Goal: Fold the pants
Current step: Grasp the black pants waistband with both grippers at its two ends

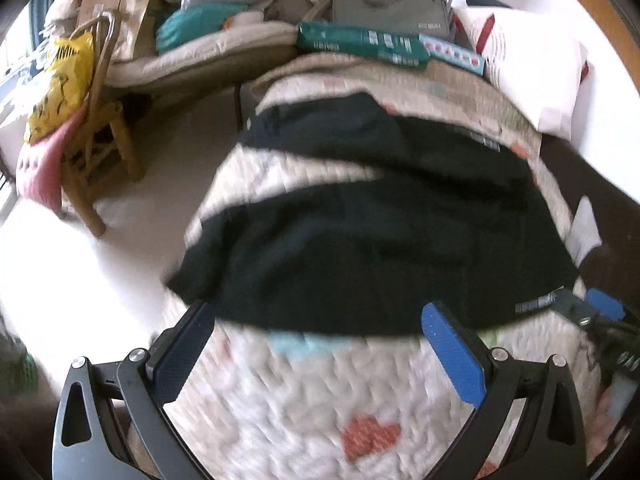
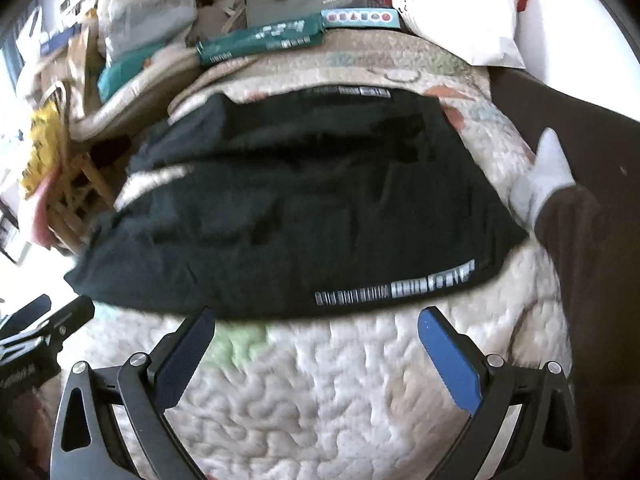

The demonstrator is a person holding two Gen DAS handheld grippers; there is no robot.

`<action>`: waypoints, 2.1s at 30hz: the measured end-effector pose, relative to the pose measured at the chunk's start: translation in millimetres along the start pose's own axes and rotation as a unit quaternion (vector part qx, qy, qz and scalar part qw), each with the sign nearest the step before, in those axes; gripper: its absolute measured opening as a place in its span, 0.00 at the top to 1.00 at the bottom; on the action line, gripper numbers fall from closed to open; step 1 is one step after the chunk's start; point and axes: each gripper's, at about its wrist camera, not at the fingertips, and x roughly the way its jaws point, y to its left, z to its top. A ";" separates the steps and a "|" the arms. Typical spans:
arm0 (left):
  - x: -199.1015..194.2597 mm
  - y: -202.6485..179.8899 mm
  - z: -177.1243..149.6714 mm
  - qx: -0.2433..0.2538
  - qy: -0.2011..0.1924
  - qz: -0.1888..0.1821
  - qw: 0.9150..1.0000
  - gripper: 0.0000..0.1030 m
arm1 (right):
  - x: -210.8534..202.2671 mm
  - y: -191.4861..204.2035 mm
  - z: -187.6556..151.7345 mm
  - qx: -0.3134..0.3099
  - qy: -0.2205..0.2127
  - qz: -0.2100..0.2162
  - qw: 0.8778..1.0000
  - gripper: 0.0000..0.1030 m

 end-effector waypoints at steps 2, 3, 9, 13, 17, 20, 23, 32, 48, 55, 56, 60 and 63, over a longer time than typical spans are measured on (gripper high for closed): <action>2.2 12.4 27.1 0.007 -0.008 0.007 1.000 0.00 | -6.5 -4.4 23.6 -0.004 -0.008 0.010 1.000 0.00; 4.9 18.3 39.1 0.005 -0.008 0.007 1.000 0.00 | -8.7 -7.2 36.3 -0.014 -0.009 0.009 1.000 0.00; 49.2 61.2 117.2 -0.056 0.018 -0.048 0.997 0.03 | 16.5 -34.0 116.9 -0.059 -0.006 -0.002 0.998 0.00; 89.4 63.0 167.6 -0.048 0.015 -0.041 0.998 0.05 | 53.6 -57.6 160.8 -0.061 -0.002 -0.003 0.998 0.01; 140.1 55.1 210.0 -0.023 0.025 -0.028 0.999 0.05 | 92.5 -76.0 203.2 -0.048 -0.006 -0.005 0.999 0.02; 177.3 50.3 233.2 -0.002 0.034 -0.031 0.999 0.05 | 119.1 -79.7 229.2 -0.055 -0.003 0.004 0.998 0.03; 208.9 50.5 248.6 0.013 0.041 -0.027 0.999 0.05 | 148.8 -71.6 249.7 -0.086 0.007 0.016 0.996 0.03; 265.4 45.4 252.7 0.064 0.084 -0.061 0.993 0.10 | 210.1 -45.0 273.9 -0.191 0.028 0.029 0.981 0.08; 238.4 44.8 230.8 0.131 0.078 -0.048 0.987 0.88 | 249.5 -39.7 275.2 -0.192 0.083 0.106 0.972 0.68; 208.7 49.0 234.8 0.104 0.042 -0.029 0.993 0.88 | 222.4 -36.6 271.1 -0.183 0.071 0.113 0.974 0.90; 201.8 48.1 235.3 0.102 0.036 -0.026 0.994 0.88 | 216.8 -36.2 270.5 -0.181 0.068 0.113 0.975 0.91; 162.5 42.7 231.3 0.097 0.003 -0.024 0.995 0.88 | 180.4 -36.7 260.8 -0.176 0.048 0.106 0.977 0.91; 130.4 38.2 220.6 0.107 -0.018 -0.016 0.994 0.88 | 147.9 -37.1 246.4 -0.176 0.039 0.103 0.978 0.91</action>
